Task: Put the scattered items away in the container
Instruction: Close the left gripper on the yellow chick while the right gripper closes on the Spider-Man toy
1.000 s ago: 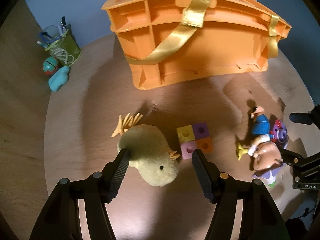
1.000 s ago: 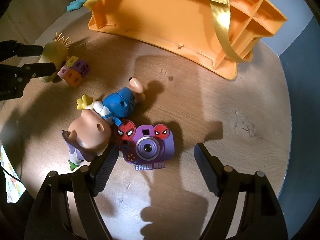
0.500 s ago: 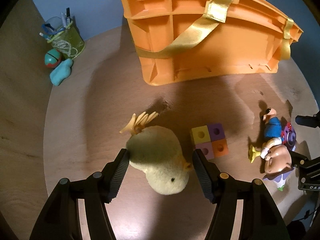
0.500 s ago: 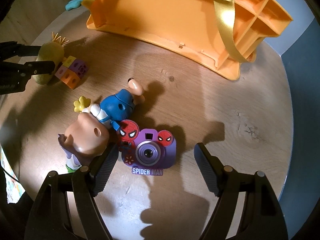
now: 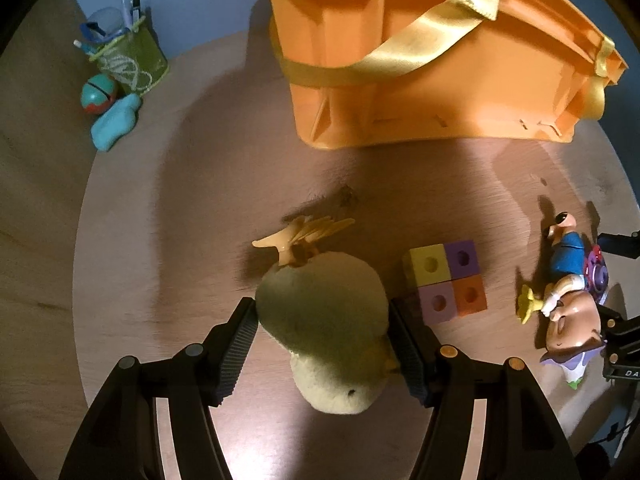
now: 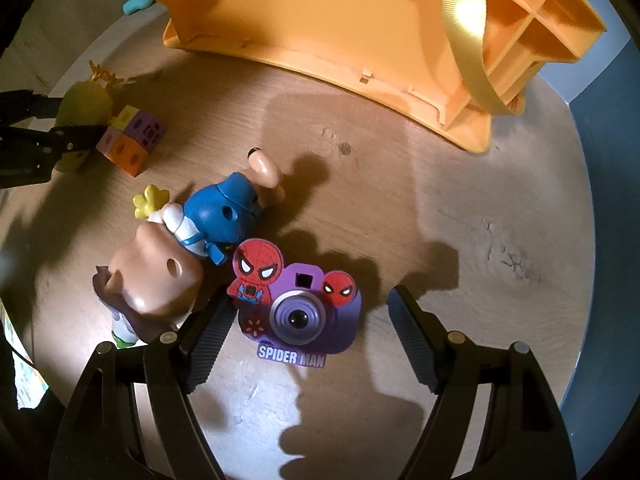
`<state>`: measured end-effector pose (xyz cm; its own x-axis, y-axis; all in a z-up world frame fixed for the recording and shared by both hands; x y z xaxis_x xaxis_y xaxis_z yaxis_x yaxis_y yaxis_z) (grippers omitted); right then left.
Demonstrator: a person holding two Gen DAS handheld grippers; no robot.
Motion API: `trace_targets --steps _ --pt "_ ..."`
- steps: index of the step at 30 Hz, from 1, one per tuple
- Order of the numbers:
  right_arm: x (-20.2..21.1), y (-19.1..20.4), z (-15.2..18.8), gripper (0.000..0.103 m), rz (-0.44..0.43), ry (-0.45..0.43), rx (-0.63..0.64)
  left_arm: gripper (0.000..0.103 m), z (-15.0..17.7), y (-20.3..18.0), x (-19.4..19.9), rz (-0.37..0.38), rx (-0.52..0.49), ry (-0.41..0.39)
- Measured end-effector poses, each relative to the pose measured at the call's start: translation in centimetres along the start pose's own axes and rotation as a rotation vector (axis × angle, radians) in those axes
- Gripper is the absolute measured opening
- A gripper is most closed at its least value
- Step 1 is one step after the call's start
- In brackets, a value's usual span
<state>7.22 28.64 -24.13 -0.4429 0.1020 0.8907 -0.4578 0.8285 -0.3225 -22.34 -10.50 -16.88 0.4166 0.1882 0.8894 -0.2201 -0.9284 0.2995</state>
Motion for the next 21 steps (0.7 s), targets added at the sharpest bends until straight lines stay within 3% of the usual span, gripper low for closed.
trace_targets --steps 1,2,3,21 --pt "0.0 0.1 -0.1 0.070 -0.006 0.000 0.000 0.062 0.1 0.0 -0.1 0.005 0.007 0.004" --pt "0.1 0.2 -0.2 0.056 -0.019 0.001 -0.002 0.061 0.1 0.1 -0.2 0.011 0.013 0.004" --pt "0.1 0.4 -0.2 0.055 -0.032 0.003 -0.003 0.057 0.1 0.1 -0.2 0.014 0.020 0.002" --pt "0.6 0.2 -0.5 0.055 0.037 -0.024 0.012 0.055 0.8 -0.7 3.0 0.023 0.030 -0.052"
Point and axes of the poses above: each gripper's, at about its wrist camera, not at the fingertips, and x roughly against the way its jaws point, y to its left, z to its underside, the point moved 9 cm from there along -x, roughly the way its jaws point, and after that the axes turned 3 degrees about -x, right-handed, at the moved point
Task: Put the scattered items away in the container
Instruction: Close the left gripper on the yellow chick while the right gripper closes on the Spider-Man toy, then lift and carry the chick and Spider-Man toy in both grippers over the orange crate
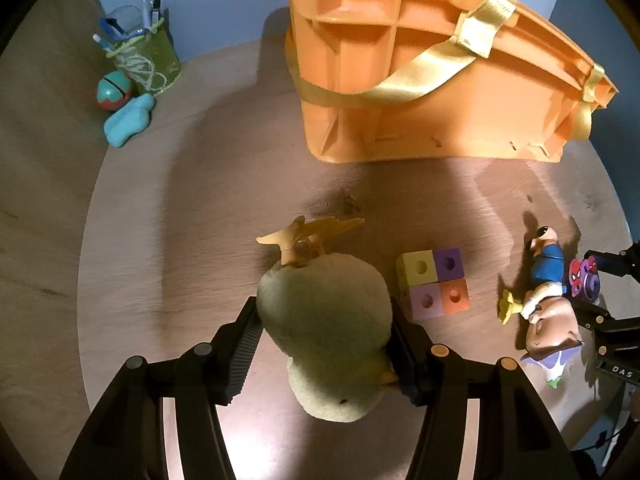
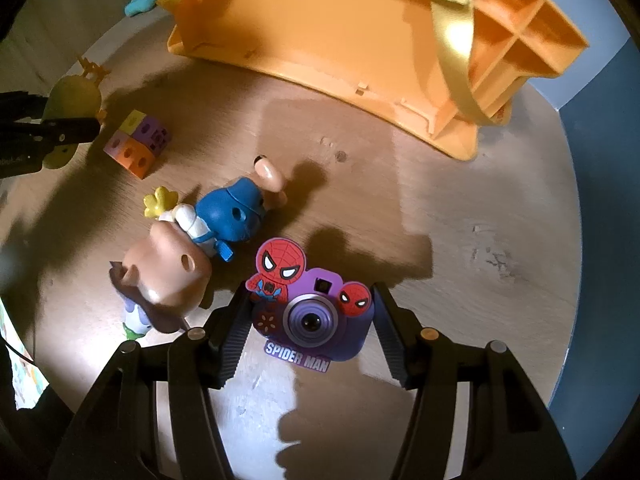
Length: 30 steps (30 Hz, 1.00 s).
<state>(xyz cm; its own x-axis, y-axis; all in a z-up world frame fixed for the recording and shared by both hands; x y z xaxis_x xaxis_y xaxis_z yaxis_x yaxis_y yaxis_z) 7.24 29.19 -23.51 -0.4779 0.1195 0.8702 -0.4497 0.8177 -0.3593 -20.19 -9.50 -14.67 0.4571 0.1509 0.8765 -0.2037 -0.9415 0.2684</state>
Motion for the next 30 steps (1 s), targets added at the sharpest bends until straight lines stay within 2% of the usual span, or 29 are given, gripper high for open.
trace_targets --steps 14,15,16,18,20,21,23,26,30 --pt "2.4 -0.2 0.0 0.055 0.012 -0.064 -0.007 0.055 0.1 -0.9 4.1 -0.021 -0.038 -0.057" --pt "2.7 0.3 -0.2 0.055 0.013 -0.069 -0.007 0.055 -0.1 -0.8 4.2 -0.023 -0.041 -0.061" --pt "3.4 2.5 -0.5 0.055 0.014 -0.074 -0.007 0.055 -0.2 -0.7 4.3 -0.024 -0.044 -0.064" --pt "4.5 3.9 1.3 0.055 0.015 -0.087 -0.007 0.055 -0.1 -0.7 4.5 -0.027 -0.047 -0.066" --pt "4.6 2.6 0.5 0.055 0.019 -0.111 0.007 0.055 -0.1 -1.0 4.8 -0.029 -0.057 -0.070" --pt "5.4 2.2 -0.1 0.055 0.031 -0.164 0.055 0.055 0.0 -1.2 5.0 -0.030 -0.062 -0.072" --pt "6.6 0.2 0.2 0.055 0.032 -0.174 0.058 0.055 -0.1 -1.5 5.4 -0.032 -0.070 -0.079" --pt "8.4 0.3 0.5 0.055 0.035 -0.188 0.061 0.055 -0.1 -1.8 6.0 -0.033 -0.080 -0.091" --pt "7.4 0.0 -0.5 0.055 0.037 -0.202 0.063 0.055 -0.2 -2.1 6.6 -0.036 -0.091 -0.105"
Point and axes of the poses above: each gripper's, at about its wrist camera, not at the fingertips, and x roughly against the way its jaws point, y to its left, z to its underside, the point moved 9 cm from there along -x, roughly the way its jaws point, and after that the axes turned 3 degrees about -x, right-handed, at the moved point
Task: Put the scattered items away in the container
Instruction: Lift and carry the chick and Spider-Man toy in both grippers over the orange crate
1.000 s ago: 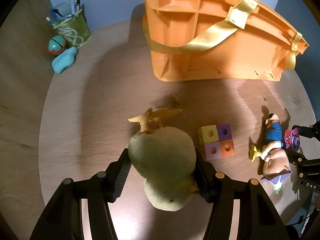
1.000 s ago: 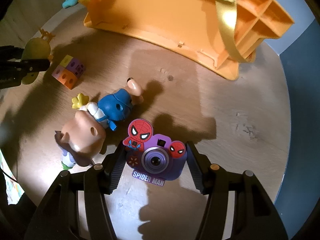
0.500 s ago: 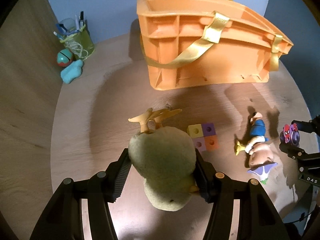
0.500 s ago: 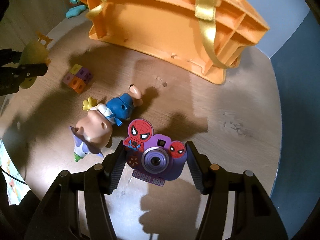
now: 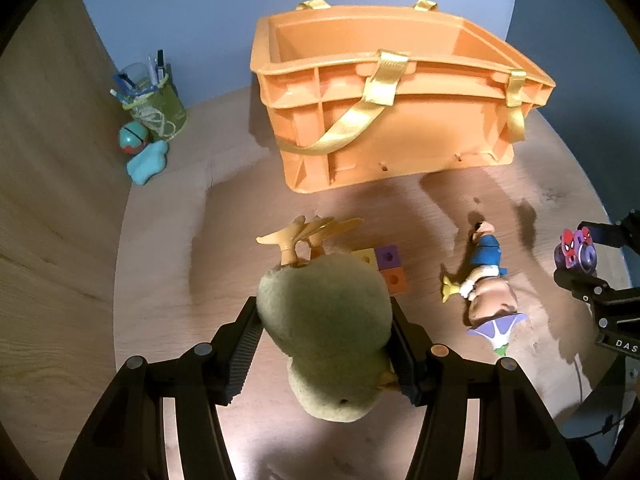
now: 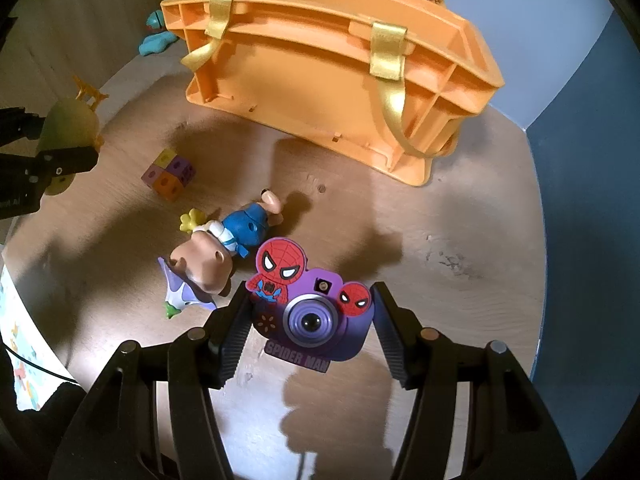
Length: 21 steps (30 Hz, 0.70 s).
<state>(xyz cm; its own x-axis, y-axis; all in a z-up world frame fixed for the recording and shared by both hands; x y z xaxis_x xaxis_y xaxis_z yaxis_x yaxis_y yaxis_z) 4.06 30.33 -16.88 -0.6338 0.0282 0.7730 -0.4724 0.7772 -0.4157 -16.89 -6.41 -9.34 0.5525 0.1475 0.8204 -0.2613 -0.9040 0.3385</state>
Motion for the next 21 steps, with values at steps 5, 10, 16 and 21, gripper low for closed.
trace_targets --steps 5,10,16,21 --pt "1.1 -0.2 -0.7 0.055 0.012 -0.027 0.007 0.055 -0.3 -0.1 0.8 -0.003 -0.010 -0.018" --pt "2.2 -0.5 -1.2 0.055 0.026 -0.050 0.014 0.055 -0.8 -0.2 1.4 -0.012 -0.018 -0.031" --pt "3.0 -1.0 -2.0 0.055 0.038 -0.072 0.021 0.055 -1.3 -0.4 2.1 -0.014 -0.034 -0.046" --pt "3.5 -1.6 -2.8 0.055 0.052 -0.086 0.025 0.055 -1.9 -0.7 2.8 -0.012 -0.056 -0.062"
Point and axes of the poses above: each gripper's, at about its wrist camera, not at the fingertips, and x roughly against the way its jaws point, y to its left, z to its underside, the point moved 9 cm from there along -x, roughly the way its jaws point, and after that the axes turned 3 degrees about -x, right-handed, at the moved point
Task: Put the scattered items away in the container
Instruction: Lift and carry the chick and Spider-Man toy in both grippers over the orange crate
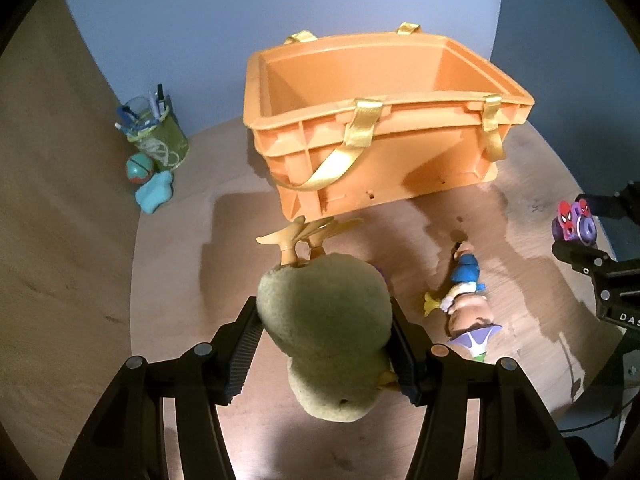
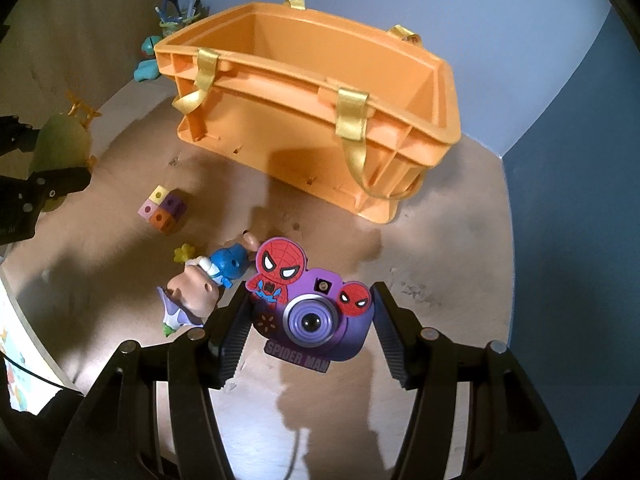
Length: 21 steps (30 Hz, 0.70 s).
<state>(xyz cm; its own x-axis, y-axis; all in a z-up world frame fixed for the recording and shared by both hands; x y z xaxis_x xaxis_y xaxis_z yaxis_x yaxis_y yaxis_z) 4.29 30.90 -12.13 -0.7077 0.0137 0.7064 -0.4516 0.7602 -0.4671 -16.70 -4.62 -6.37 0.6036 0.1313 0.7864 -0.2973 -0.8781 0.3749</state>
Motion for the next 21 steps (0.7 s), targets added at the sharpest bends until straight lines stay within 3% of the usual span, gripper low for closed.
trace_targets --steps 21 --pt "3.2 0.0 -4.2 0.055 0.004 -0.103 0.062 0.055 -3.7 -2.9 1.8 0.030 -0.118 -0.088"
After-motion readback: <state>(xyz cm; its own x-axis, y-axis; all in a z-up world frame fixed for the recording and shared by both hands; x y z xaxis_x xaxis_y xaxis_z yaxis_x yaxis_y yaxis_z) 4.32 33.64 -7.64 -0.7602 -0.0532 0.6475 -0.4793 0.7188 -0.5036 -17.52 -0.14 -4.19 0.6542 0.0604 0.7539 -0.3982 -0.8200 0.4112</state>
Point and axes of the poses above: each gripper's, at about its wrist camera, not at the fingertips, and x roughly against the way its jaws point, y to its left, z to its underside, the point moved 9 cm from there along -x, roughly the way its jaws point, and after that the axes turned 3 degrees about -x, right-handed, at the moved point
